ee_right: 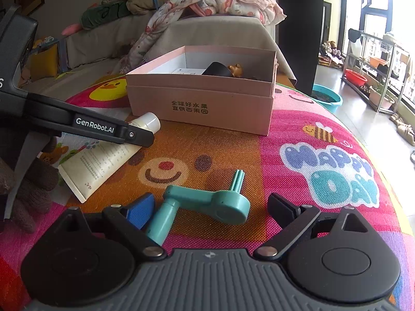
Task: Organize rigid objects
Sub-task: 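Close the right gripper on the teal crank toy while left holds the tube, then carry the tube with left and the crank toy with right over the pink box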
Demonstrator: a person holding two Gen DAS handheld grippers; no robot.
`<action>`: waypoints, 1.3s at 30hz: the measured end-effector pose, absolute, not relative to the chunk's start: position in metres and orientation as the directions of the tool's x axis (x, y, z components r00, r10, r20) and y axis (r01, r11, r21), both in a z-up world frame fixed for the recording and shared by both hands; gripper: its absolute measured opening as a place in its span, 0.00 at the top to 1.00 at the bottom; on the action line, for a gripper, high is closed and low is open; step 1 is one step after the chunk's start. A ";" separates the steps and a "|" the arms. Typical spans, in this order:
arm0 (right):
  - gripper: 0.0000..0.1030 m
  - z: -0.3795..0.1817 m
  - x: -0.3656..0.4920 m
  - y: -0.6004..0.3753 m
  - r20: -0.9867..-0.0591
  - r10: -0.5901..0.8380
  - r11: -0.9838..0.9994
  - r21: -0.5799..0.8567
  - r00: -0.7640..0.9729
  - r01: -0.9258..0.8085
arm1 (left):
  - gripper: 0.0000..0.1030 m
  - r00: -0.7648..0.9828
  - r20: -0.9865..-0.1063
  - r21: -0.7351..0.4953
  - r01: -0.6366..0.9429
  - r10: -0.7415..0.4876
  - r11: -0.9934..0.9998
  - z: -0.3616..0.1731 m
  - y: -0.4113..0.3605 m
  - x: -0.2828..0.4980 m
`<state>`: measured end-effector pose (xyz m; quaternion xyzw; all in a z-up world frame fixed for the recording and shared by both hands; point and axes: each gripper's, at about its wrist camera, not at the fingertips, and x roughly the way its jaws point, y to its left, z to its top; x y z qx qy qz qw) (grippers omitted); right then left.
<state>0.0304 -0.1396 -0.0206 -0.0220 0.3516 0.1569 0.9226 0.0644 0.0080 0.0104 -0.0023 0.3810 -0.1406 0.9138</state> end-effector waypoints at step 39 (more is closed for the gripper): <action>0.33 0.121 0.129 -0.164 -0.367 0.282 0.955 0.018 0.886 -0.296 | 0.69 0.802 -0.352 -0.232 0.425 -0.483 0.875 0.169 0.030 0.133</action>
